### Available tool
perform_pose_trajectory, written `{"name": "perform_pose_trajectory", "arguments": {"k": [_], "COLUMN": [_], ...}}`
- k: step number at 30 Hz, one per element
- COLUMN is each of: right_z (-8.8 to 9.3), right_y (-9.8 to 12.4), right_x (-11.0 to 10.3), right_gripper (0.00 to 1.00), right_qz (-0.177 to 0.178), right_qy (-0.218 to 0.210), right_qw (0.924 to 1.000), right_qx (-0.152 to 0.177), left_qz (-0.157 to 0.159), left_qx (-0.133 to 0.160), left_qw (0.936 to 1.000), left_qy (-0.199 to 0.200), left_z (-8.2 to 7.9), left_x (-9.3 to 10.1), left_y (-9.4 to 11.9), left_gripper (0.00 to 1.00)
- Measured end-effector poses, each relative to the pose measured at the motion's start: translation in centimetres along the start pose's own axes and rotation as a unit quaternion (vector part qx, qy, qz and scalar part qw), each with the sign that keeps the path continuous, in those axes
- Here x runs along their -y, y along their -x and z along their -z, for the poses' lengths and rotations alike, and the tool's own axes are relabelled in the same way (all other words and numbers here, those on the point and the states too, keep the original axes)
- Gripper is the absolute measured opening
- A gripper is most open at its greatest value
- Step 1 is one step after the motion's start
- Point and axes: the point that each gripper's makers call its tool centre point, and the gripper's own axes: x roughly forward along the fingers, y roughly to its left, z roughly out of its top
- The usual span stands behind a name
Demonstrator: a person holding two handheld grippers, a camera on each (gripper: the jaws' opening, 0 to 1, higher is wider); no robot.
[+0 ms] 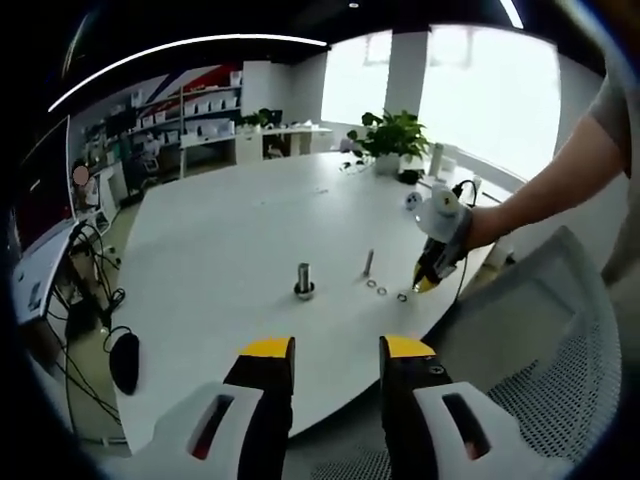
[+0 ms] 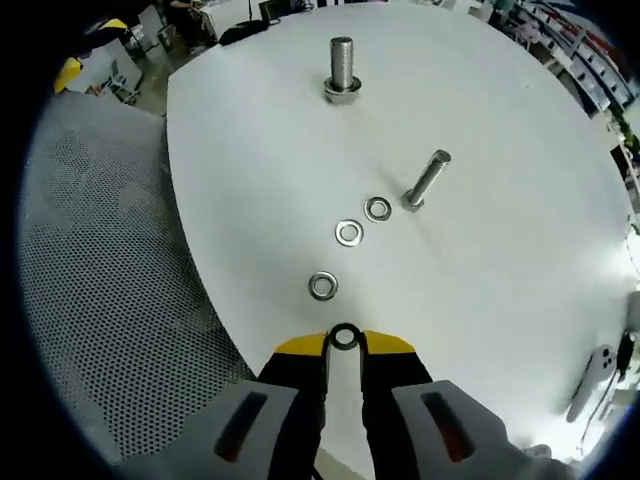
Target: Place the washer onto the threaded stud by aligning its center hole with the stud, sliding it down to the base, and recovering from edge contact or off-axis alignment until the washer reaches the visible bottom stop.
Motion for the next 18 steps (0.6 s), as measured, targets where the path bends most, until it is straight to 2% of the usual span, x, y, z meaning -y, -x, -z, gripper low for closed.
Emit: {"name": "perform_pose_trajectory", "arguments": {"k": [7, 18], "right_z": [-1.0, -3.6], "right_y": [0.9, 2.1], "right_x": [1.1, 2.8], "right_gripper": [0.13, 0.13], "right_qz": [0.007, 0.016], "right_qy": [0.002, 0.013], "right_qw": [0.9999, 0.9993], "right_qx": [0.011, 0.031], "left_qz": [0.005, 0.016], "left_qx": [-0.003, -0.003], "left_qw": [1.0000, 0.9998], "left_qy": [-0.002, -0.008], "left_z": [0.1, 0.1], "left_x": [0.2, 0.6], "left_y": [-0.1, -0.1], "left_gripper": [0.32, 0.31]}}
